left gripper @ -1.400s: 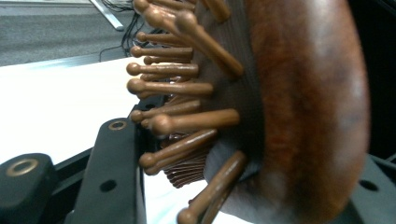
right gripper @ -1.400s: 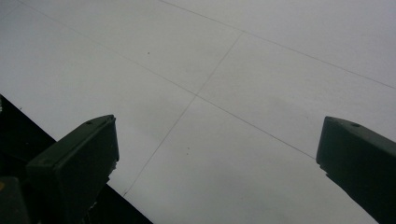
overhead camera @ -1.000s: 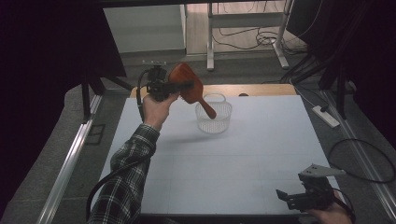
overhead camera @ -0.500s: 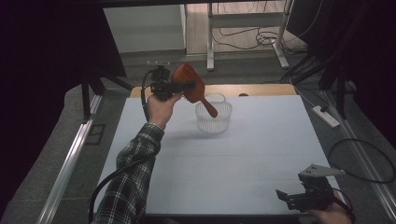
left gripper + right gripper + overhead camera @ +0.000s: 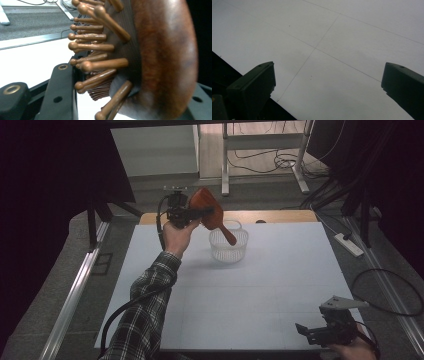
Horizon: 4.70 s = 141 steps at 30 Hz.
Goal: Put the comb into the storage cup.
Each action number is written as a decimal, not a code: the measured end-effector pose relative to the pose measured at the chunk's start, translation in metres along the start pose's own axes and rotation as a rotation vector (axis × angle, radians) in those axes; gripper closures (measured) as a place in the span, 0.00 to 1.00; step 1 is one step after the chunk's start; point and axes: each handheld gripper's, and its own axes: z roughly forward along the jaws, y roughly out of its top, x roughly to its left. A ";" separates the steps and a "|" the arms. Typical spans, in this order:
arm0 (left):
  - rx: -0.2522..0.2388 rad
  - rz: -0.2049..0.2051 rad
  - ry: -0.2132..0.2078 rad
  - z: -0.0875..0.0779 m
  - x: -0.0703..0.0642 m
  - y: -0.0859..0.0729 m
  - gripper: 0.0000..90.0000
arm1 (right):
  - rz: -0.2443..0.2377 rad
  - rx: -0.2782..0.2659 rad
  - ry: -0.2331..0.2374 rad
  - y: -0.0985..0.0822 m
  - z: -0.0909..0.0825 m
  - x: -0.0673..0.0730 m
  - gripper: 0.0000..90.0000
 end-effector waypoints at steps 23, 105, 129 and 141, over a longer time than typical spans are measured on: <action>0.017 -0.017 0.015 0.032 0.002 -0.019 0.57 | 0.002 0.008 0.000 0.000 0.001 -0.001 0.00; 0.064 -0.189 0.078 0.055 0.038 -0.068 0.39 | 0.004 0.038 -0.010 0.001 0.004 -0.001 0.01; 0.109 -0.075 0.111 0.045 0.036 -0.057 0.18 | 0.004 0.043 -0.012 0.001 0.005 0.000 0.01; 0.133 0.005 0.107 0.035 0.039 -0.055 0.10 | 0.002 0.043 -0.012 0.001 0.004 0.000 0.01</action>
